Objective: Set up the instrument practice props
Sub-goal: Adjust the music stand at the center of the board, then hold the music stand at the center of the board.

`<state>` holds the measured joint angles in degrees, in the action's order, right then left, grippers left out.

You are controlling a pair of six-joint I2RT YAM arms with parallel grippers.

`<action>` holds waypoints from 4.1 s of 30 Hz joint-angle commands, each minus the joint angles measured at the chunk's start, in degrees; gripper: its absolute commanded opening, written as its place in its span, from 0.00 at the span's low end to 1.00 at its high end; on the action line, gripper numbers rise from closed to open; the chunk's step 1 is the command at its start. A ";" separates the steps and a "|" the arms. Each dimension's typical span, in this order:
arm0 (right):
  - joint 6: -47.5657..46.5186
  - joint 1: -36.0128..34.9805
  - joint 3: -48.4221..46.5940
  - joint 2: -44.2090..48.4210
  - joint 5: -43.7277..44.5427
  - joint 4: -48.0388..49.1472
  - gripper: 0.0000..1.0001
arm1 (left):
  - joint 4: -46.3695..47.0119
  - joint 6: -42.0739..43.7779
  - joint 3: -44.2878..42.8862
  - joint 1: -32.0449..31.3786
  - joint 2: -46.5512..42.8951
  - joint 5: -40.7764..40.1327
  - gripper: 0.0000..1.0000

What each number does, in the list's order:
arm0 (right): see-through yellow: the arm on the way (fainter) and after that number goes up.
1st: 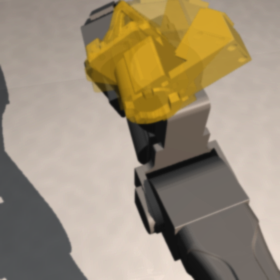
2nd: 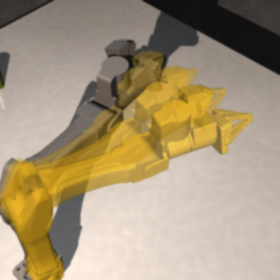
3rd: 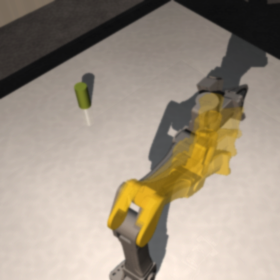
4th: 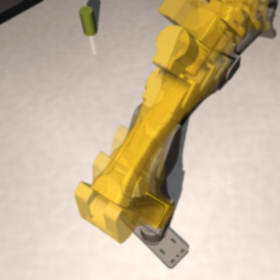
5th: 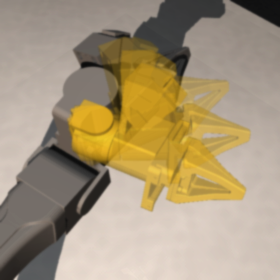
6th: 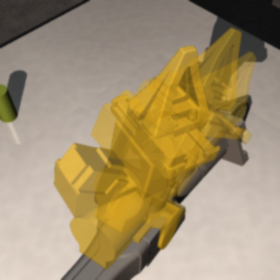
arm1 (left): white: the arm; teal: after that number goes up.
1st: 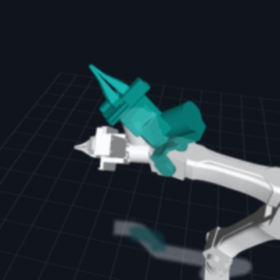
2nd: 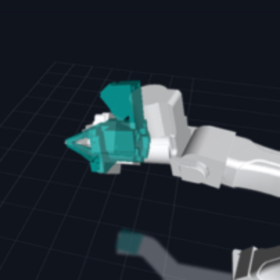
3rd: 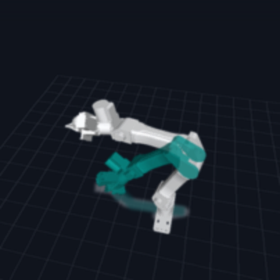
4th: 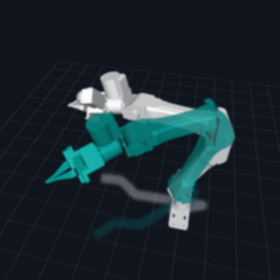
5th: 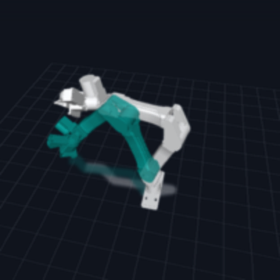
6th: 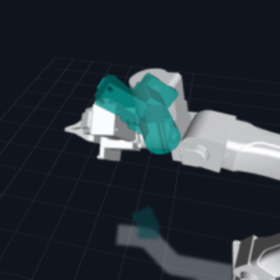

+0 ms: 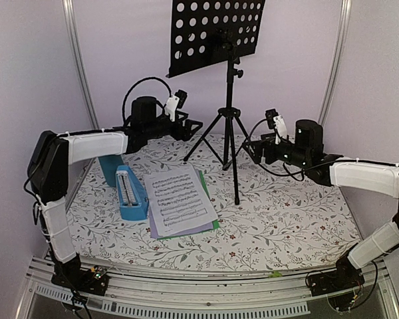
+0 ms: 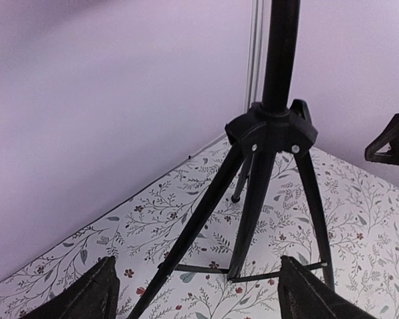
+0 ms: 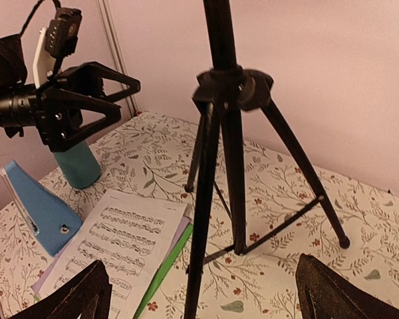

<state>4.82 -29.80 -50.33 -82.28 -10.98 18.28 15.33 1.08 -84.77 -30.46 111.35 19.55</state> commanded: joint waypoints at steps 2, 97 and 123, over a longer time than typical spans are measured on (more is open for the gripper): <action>-5.91 2.02 -7.50 -2.35 -8.98 4.16 0.99 | 8.57 -6.89 1.39 -2.54 -1.50 -1.72 0.83; -28.72 1.87 -14.62 -13.02 -10.96 9.07 0.85 | 22.45 -14.96 -15.60 -14.36 14.26 -3.87 0.00; -32.30 -0.70 -13.44 -12.77 -7.08 9.50 0.41 | 21.23 -13.96 -13.47 -14.61 12.22 -2.65 0.00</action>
<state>-28.03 -30.13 -63.24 -95.59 -19.94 27.51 40.84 -8.34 -99.04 -43.38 125.21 15.73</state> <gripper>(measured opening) 0.444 0.181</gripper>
